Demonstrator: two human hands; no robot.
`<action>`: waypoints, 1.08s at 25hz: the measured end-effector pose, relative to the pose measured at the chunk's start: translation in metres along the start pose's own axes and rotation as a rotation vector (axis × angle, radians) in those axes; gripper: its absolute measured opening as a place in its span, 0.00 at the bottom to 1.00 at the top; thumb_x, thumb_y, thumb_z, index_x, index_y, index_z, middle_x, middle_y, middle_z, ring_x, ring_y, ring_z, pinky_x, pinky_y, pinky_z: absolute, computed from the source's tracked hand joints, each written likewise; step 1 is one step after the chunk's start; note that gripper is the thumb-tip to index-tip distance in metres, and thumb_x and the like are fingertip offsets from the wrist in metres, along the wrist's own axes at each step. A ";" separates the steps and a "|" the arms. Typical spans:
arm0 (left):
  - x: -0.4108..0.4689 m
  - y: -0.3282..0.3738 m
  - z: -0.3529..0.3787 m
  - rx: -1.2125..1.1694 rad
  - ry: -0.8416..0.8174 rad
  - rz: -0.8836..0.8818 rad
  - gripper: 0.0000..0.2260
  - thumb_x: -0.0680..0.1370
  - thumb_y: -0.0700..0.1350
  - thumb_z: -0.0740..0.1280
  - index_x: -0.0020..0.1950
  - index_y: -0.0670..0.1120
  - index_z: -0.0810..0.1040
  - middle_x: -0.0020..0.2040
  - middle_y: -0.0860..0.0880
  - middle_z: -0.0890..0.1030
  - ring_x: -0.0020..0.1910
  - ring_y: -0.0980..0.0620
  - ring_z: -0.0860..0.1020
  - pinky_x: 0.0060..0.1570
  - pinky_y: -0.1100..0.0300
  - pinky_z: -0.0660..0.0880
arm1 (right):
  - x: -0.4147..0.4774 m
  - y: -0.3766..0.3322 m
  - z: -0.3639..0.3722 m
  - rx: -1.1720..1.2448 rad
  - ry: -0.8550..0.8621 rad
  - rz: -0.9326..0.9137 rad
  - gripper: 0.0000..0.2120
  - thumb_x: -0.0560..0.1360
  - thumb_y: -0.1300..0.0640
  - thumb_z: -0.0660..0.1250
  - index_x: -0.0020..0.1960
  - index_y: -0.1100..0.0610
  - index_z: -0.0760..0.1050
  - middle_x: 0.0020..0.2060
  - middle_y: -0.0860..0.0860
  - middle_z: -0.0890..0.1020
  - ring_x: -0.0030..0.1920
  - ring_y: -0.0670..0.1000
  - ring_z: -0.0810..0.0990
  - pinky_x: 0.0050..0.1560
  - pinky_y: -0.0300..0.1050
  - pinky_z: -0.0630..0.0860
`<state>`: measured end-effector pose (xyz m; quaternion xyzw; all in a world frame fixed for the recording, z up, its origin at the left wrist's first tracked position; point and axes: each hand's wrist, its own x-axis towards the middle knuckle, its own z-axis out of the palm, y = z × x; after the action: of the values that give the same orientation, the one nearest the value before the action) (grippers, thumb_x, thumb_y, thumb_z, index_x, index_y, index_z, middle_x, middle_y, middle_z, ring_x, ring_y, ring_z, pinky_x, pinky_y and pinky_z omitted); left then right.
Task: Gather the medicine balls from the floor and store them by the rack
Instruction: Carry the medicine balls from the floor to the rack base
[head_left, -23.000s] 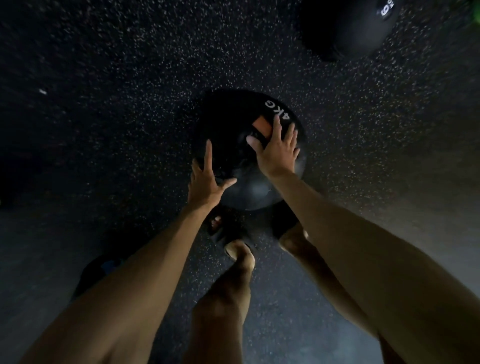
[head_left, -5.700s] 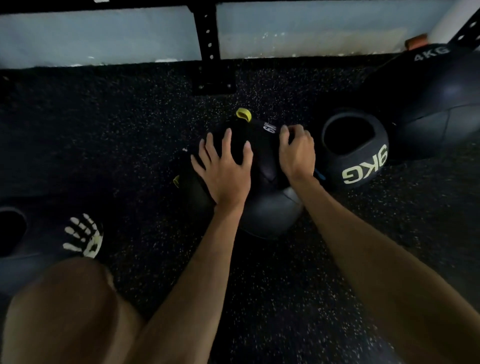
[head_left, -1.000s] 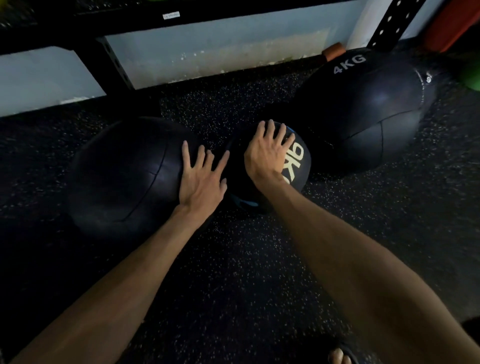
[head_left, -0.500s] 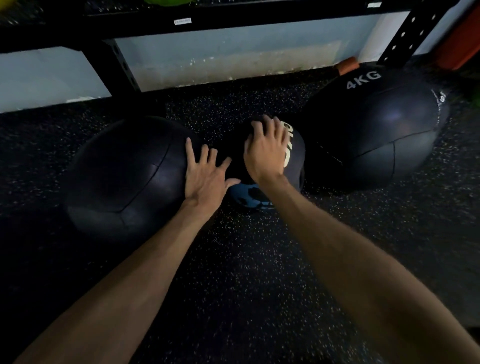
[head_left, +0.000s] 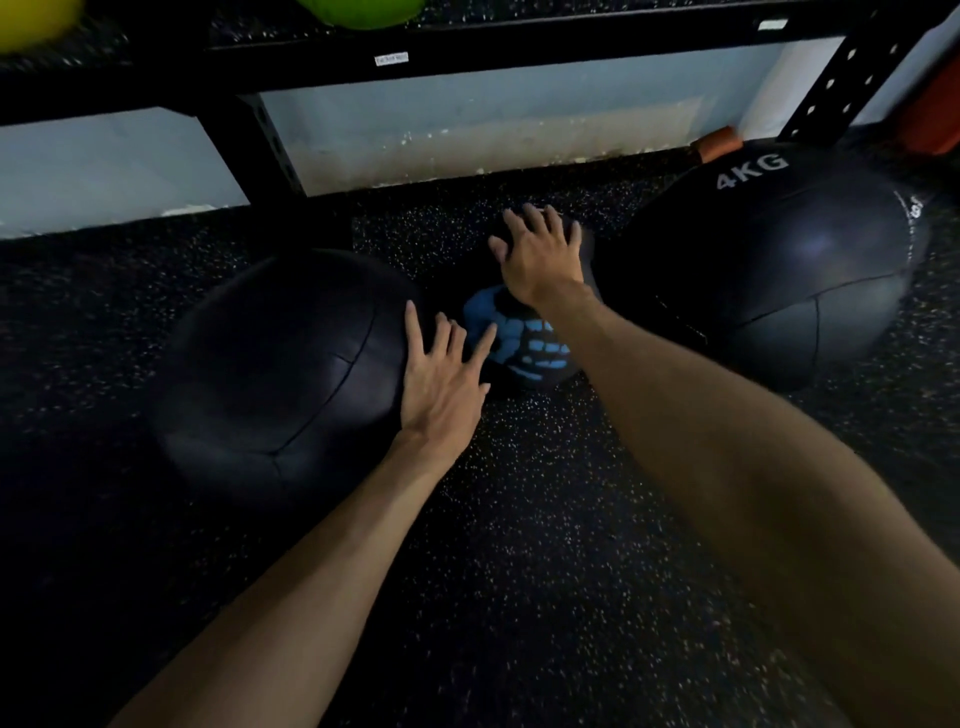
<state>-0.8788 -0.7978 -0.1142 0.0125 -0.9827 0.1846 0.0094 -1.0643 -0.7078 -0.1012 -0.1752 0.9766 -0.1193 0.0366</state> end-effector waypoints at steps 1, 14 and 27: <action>0.007 0.001 0.001 0.009 0.011 -0.011 0.34 0.81 0.63 0.56 0.82 0.53 0.50 0.75 0.42 0.68 0.76 0.40 0.60 0.73 0.30 0.41 | 0.001 0.002 0.002 0.000 0.025 -0.034 0.27 0.85 0.43 0.48 0.80 0.52 0.56 0.80 0.54 0.56 0.80 0.59 0.49 0.77 0.65 0.46; 0.023 0.000 -0.001 -0.585 0.316 -0.025 0.16 0.76 0.40 0.67 0.63 0.44 0.80 0.56 0.44 0.80 0.60 0.44 0.76 0.73 0.39 0.62 | -0.082 -0.002 0.015 0.305 0.235 -0.055 0.22 0.82 0.56 0.58 0.74 0.58 0.68 0.76 0.60 0.65 0.77 0.63 0.59 0.76 0.60 0.59; -0.140 -0.142 0.040 -0.567 0.367 -0.552 0.29 0.81 0.64 0.58 0.79 0.53 0.62 0.80 0.43 0.58 0.79 0.43 0.57 0.75 0.38 0.57 | -0.115 -0.153 0.039 0.561 0.097 0.009 0.25 0.84 0.41 0.46 0.79 0.44 0.59 0.78 0.54 0.62 0.77 0.58 0.59 0.75 0.61 0.57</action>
<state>-0.7352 -0.9416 -0.1037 0.2386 -0.9364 -0.1027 0.2358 -0.9013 -0.8150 -0.0980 -0.1482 0.9067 -0.3931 0.0375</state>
